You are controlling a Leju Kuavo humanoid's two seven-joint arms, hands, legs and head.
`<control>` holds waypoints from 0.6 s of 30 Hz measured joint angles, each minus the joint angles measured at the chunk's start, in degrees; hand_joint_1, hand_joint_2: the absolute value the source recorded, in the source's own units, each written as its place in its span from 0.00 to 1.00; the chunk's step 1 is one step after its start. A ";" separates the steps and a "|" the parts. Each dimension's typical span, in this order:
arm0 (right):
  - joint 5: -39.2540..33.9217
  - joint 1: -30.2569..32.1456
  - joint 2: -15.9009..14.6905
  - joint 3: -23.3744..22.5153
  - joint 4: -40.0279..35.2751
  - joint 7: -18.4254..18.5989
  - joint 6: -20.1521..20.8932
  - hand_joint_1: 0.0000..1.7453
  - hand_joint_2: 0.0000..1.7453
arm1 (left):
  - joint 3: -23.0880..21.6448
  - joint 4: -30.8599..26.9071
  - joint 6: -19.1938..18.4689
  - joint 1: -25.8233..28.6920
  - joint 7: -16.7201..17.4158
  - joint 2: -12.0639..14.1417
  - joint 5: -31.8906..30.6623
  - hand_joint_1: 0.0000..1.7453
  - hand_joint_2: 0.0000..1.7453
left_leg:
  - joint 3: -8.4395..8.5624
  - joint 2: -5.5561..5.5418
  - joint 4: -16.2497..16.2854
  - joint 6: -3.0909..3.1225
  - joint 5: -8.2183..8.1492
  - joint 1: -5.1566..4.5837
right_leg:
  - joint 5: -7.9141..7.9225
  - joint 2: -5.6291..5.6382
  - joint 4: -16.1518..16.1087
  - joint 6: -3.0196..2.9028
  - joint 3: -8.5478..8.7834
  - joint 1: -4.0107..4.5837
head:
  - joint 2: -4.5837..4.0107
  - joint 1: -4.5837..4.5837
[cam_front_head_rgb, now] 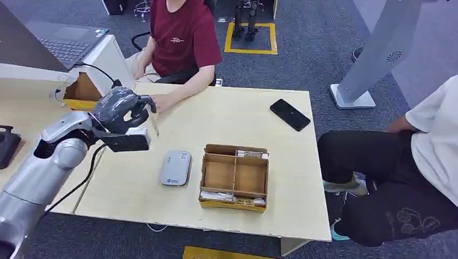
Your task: Pass the card to the sensor for recognition and then transmit it.
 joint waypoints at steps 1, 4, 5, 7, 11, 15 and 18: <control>0.00 0.00 0.00 0.15 0.00 0.00 0.13 0.00 0.00 | 0.68 1.07 0.85 -0.97 0.66 -0.06 -0.72 1.00 1.00 | 0.01 0.01 0.00 0.00 0.00 0.00 | 0.01 0.01 0.00 0.00 0.00 0.00 | 0.00 0.02; 0.00 0.00 0.00 0.35 0.00 -0.02 0.22 0.00 0.00 | 2.06 3.74 2.17 -2.69 1.05 -0.24 -1.73 1.00 1.00 | 0.02 0.03 0.01 0.01 0.02 -0.01 | 0.02 0.02 0.00 -0.01 0.00 -0.01 | 0.00 0.00; 0.00 0.00 0.00 0.42 0.00 -0.02 0.22 0.00 0.00 | 2.28 4.34 2.34 -3.01 1.05 -0.35 -1.86 1.00 1.00 | 0.01 0.03 0.01 0.01 0.02 -0.01 | 0.02 0.02 0.00 -0.01 0.00 -0.01 | 0.00 0.02; 0.00 -0.01 0.00 0.48 0.00 -0.02 0.22 0.00 0.00 | 2.54 5.54 2.74 -3.54 1.01 -0.57 -2.06 1.00 1.00 | 0.01 0.02 0.01 0.01 0.02 -0.01 | 0.02 0.01 0.00 -0.01 0.00 0.00 | 0.00 0.02; 0.00 0.00 0.00 0.94 0.00 -0.22 0.31 0.00 0.00 | 3.48 8.96 6.55 -4.50 4.39 -1.91 -7.09 1.00 1.00 | 0.01 0.02 0.02 0.01 0.02 -0.01 | 0.02 0.02 -0.01 -0.01 -0.04 0.00 | 0.00 0.00; -0.02 -0.06 0.00 1.81 0.00 0.02 0.55 0.00 0.00 | 4.53 19.00 16.38 -8.67 11.23 -6.76 -19.61 1.00 1.00 | -0.02 -0.14 0.03 -0.04 0.07 -0.01 | 0.03 -0.09 -0.01 -0.01 0.00 0.00 | 0.00 0.00; 0.00 -0.05 0.00 2.56 0.00 0.02 0.81 0.00 0.00 | 5.69 27.08 18.69 -12.74 14.65 -10.58 -24.88 1.00 1.00 | -0.03 -0.15 0.03 -0.02 0.11 -0.01 | 0.10 -0.08 -0.01 0.03 0.00 -0.01 | 0.00 0.00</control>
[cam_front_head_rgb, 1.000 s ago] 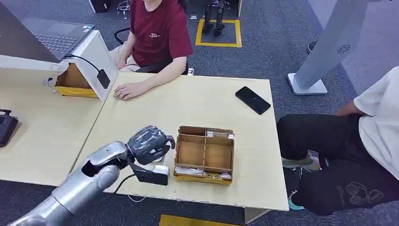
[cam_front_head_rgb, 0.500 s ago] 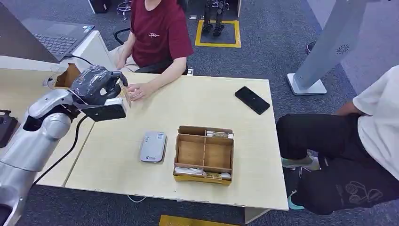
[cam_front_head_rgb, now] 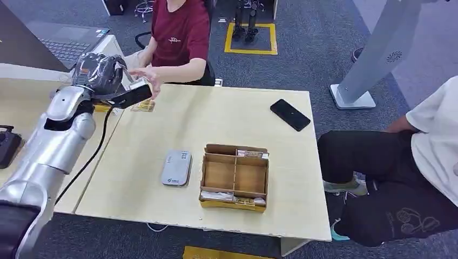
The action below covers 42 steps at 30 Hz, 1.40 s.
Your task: Pass the card to the sensor for recognition and then transmit it.
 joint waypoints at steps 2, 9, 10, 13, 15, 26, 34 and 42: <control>0.00 0.01 0.00 0.50 0.00 0.00 0.02 0.00 0.00 | 0.85 4.81 1.51 -2.45 1.64 -2.23 -2.54 1.00 1.00 | -0.01 0.03 0.01 0.01 0.01 0.00 | 0.03 0.04 0.00 0.04 0.00 0.00 | 0.00 0.00; 0.00 0.02 0.00 0.87 0.00 -0.04 0.04 0.00 0.00 | 3.89 13.12 3.87 -4.00 0.91 -5.77 -4.32 1.00 1.00 | -0.01 0.03 0.00 0.01 0.01 0.00 | 0.02 0.05 0.00 0.04 -0.02 -0.01 | 0.00 0.00; 0.00 0.02 0.00 0.98 0.00 -0.04 0.06 0.00 0.00 | 4.11 13.82 3.93 -3.88 0.83 -6.07 -4.32 1.00 1.00 | -0.01 0.03 0.00 0.01 0.01 0.00 | 0.02 0.04 0.00 0.04 -0.02 -0.01 | 0.00 0.00; 0.00 0.03 0.00 1.09 0.00 -0.04 0.09 0.00 0.00 | 4.76 14.85 3.89 -3.48 0.30 -6.55 -4.37 0.00 1.00 | -0.02 0.07 -0.01 0.01 0.01 0.01 | 0.02 0.07 0.00 0.04 -0.03 -0.01 | 0.00 0.00; 0.00 0.03 0.00 1.22 0.00 -0.04 0.09 0.00 0.00 | 4.96 15.25 4.19 -3.12 -0.07 -6.68 -4.45 0.00 1.00 | -0.01 0.08 -0.01 0.01 0.01 0.01 | 0.02 0.08 0.00 0.04 -0.03 0.00 | 0.00 0.00; 0.00 0.07 0.00 1.46 0.00 0.04 0.09 0.00 0.00 | 11.85 13.91 12.09 3.81 -2.24 -5.22 -3.73 0.00 1.00 | 0.01 0.26 -0.03 -0.01 -0.02 0.01 | 0.02 0.24 0.03 0.03 -0.04 -0.01 | 0.00 -0.02; -0.02 0.15 0.00 1.42 0.00 0.39 0.02 0.00 0.00 | 25.34 3.66 16.94 24.20 -11.72 -0.65 0.84 0.00 1.00 | 0.07 0.68 -0.11 -0.10 -0.10 0.02 | -0.05 0.68 0.03 -0.02 -0.17 -0.02 | 0.00 0.02; -0.02 0.13 0.00 0.55 0.00 1.05 0.09 0.00 0.00 | 41.82 -2.85 21.49 42.38 -14.67 0.35 1.32 0.00 1.00 | -0.05 0.63 -0.12 -0.11 -0.13 0.02 | -0.08 0.63 0.00 -0.04 -0.23 0.00 | 0.00 0.02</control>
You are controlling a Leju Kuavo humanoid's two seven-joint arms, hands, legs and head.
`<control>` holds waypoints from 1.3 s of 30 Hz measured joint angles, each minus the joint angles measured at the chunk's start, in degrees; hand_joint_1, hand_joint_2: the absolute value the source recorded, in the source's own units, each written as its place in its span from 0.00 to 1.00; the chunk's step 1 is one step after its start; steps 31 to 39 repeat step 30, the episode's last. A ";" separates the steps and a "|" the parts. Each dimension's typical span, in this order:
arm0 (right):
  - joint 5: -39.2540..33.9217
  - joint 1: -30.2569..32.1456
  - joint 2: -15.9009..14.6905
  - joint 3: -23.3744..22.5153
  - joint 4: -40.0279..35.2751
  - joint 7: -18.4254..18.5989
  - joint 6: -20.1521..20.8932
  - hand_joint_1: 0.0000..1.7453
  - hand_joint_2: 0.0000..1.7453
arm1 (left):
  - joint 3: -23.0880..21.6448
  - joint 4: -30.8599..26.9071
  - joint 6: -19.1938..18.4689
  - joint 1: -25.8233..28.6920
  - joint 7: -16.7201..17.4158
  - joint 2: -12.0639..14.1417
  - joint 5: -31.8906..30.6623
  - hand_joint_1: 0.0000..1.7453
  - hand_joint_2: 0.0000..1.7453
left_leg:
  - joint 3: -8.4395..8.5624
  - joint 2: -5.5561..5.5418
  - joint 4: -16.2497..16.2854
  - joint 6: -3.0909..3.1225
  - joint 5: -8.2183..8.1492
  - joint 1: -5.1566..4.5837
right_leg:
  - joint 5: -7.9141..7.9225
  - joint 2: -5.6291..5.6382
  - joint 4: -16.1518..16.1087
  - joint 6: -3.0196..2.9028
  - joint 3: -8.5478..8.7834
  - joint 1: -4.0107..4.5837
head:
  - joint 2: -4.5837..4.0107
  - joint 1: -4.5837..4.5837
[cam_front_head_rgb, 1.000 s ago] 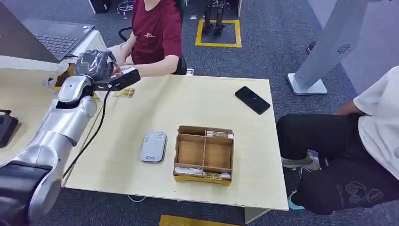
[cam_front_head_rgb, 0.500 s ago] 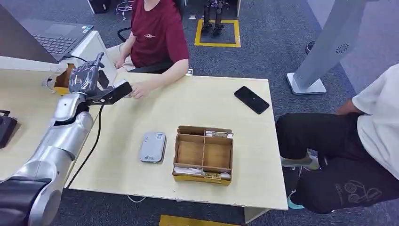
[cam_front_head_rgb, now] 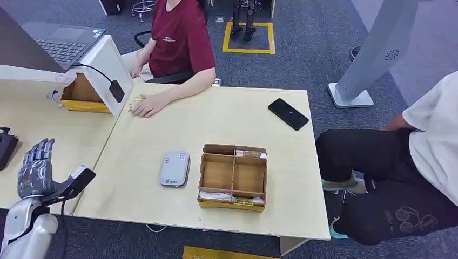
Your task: Pass the card to the sensor for recognition and then transmit it.
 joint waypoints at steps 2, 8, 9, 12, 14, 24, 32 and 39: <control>0.02 -0.02 0.00 -0.11 0.00 0.22 0.09 0.00 0.00 | 5.28 1.08 3.68 1.32 -1.11 -0.15 0.92 0.00 1.00 | -0.04 -0.10 0.00 0.00 0.00 0.01 | 0.00 -0.13 0.00 0.00 0.02 0.01 | 0.00 0.00; -0.07 -0.07 0.00 -0.72 0.00 -0.20 1.36 0.00 0.00 | 24.44 10.19 6.88 1.04 -6.93 -1.93 5.31 0.00 1.00 | 0.02 -0.15 0.00 0.00 0.02 0.01 | 0.01 -0.21 0.01 -0.01 0.09 0.00 | 0.00 -0.02; -0.11 -0.08 0.00 -1.09 0.00 -0.48 1.70 0.00 0.00 | 28.39 11.40 6.88 1.03 -7.76 -2.79 4.28 0.00 1.00 | 0.03 -0.15 0.00 0.00 0.01 0.00 | 0.01 -0.21 0.00 -0.01 0.09 0.00 | 0.00 -0.02; -0.20 -0.14 0.02 -1.95 -0.04 -1.73 3.24 0.00 0.00 | 40.75 15.33 6.92 0.33 -7.98 -5.71 0.61 0.00 1.00 | 0.00 -0.15 0.00 0.00 0.00 0.00 | 0.01 -0.22 -0.03 0.00 0.11 0.00 | 0.00 -0.02; -0.33 -0.34 0.02 -2.80 -0.11 -2.19 4.88 0.00 0.00 | 50.41 22.48 5.35 -0.52 -7.88 -7.35 6.00 0.00 1.00 | 0.04 -0.16 0.01 0.02 -0.01 -0.08 | 0.00 -0.24 -0.04 0.01 0.12 -0.06 | 0.00 -0.09; -5.02 -1.32 0.31 -7.08 -1.07 -2.49 8.09 0.00 1.00 | 61.06 39.53 4.50 0.88 20.59 -22.33 4.85 0.00 1.00 | 0.10 -0.37 0.10 0.19 -0.07 -0.09 | 0.06 -0.38 -0.22 0.14 0.29 -0.15 | 0.00 0.04; -12.40 -0.04 -0.28 -6.69 -1.79 -3.45 8.17 0.00 0.00 | 57.47 41.00 1.17 2.11 21.03 -24.70 10.30 0.00 0.00 | 0.11 -0.39 0.09 0.18 -0.07 -0.06 | 0.06 -0.41 -0.21 0.14 0.26 -0.13 | 0.00 0.00; -12.40 -0.04 -0.28 -6.69 -1.79 -3.45 8.17 0.00 0.00 | 57.47 41.00 1.17 2.11 21.03 -24.70 10.30 0.00 0.00 | 0.11 -0.39 0.09 0.18 -0.07 -0.06 | 0.06 -0.41 -0.21 0.14 0.26 -0.13 | 0.00 0.00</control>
